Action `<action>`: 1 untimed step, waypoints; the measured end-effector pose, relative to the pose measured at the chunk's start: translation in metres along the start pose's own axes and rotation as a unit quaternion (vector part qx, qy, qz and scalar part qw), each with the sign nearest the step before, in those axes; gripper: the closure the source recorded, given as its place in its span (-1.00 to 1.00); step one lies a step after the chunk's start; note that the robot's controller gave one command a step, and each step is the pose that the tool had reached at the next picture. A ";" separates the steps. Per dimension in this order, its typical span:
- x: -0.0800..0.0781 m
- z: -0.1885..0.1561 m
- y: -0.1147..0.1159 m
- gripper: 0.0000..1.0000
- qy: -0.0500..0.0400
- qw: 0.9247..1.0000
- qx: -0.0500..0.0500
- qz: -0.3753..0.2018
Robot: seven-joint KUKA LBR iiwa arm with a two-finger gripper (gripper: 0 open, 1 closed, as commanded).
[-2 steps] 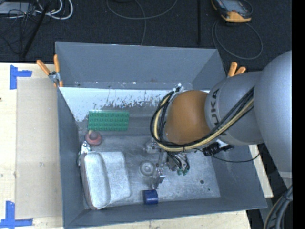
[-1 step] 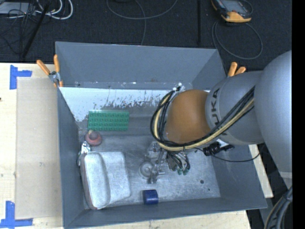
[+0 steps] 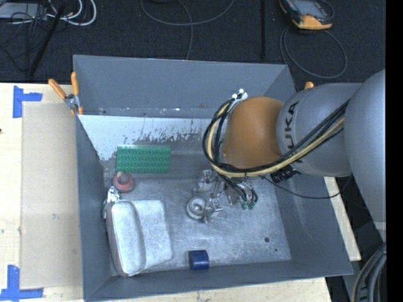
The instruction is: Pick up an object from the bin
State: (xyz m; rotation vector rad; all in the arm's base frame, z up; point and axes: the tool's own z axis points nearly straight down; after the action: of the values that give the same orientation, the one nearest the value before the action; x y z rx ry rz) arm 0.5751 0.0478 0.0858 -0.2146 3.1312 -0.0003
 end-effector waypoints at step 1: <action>-0.004 -0.113 0.005 1.00 -0.002 0.996 0.000 -0.084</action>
Offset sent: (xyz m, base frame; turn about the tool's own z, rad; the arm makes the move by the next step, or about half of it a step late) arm 0.0009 0.0045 0.1095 -0.1681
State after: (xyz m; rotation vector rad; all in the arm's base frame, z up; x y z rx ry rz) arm 0.5778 0.0535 0.1989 -0.4769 3.0975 -0.0005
